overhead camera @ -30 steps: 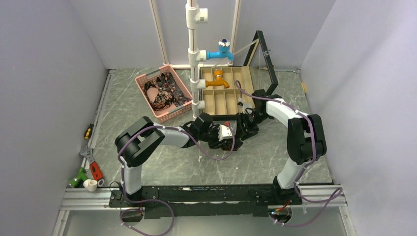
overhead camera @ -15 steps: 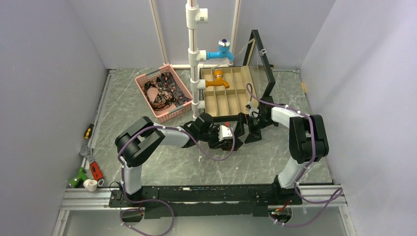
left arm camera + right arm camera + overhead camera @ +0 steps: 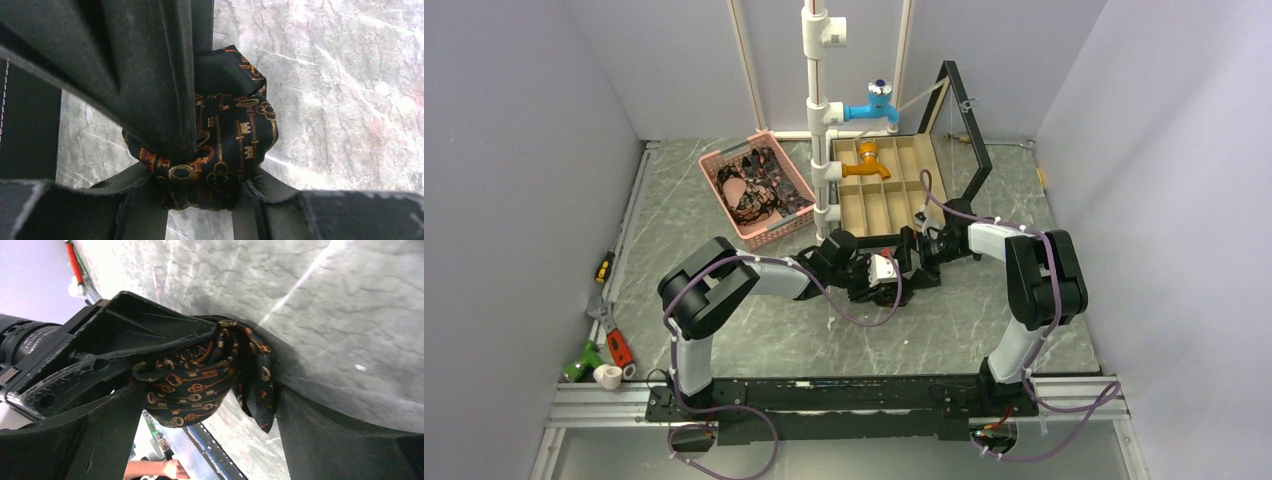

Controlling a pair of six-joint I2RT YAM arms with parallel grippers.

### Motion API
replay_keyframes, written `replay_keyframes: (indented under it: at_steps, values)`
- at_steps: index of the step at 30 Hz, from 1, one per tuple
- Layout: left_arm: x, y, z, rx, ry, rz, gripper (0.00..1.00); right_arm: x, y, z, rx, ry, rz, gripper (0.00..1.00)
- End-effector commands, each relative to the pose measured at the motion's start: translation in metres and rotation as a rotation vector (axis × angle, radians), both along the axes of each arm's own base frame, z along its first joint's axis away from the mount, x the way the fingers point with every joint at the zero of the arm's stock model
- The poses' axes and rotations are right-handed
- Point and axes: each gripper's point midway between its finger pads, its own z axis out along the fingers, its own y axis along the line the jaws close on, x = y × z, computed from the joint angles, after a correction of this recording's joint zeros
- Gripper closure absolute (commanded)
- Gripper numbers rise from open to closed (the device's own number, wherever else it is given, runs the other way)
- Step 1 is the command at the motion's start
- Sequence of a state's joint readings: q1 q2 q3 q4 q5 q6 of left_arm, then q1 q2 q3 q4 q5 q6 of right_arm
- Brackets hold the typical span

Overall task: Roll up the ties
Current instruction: Roll the tie at the center of the board.

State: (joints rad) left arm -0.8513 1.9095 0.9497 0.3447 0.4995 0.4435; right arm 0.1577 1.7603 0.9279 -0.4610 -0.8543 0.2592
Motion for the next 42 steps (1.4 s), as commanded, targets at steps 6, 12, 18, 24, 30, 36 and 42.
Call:
replay_keyframes:
  at_steps: [6, 12, 18, 24, 30, 36, 42]
  values:
    - [-0.025, 0.039, -0.063, 0.221, 0.123, 0.020, 0.71, -0.003, 0.029, 0.052, 0.151, -0.109, 0.059, 0.00]
    - [-0.025, 0.038, -0.063, 0.217, 0.129, 0.021, 0.70, -0.010, 0.026, 0.036, 0.067, -0.085, 0.061, 0.00]
    - [-0.025, 0.039, -0.062, 0.218, 0.119, 0.018, 0.70, -0.018, 0.013, 0.006, -0.090, -0.022, 0.069, 0.12]
    - [-0.026, 0.040, -0.060, 0.215, 0.118, 0.021, 0.69, -0.025, 0.005, -0.002, -0.141, 0.019, 0.052, 0.18]
    - [-0.025, 0.039, -0.059, 0.212, 0.112, 0.018, 0.69, -0.016, 0.004, 0.000, -0.128, 0.033, 0.032, 0.35]
    - [-0.026, 0.040, -0.061, 0.216, 0.115, 0.020, 0.68, -0.013, 0.010, 0.012, -0.093, 0.026, 0.035, 0.60]
    - [-0.027, 0.040, -0.061, 0.205, 0.109, 0.008, 0.67, -0.011, 0.009, 0.018, -0.109, 0.036, 0.030, 0.60]
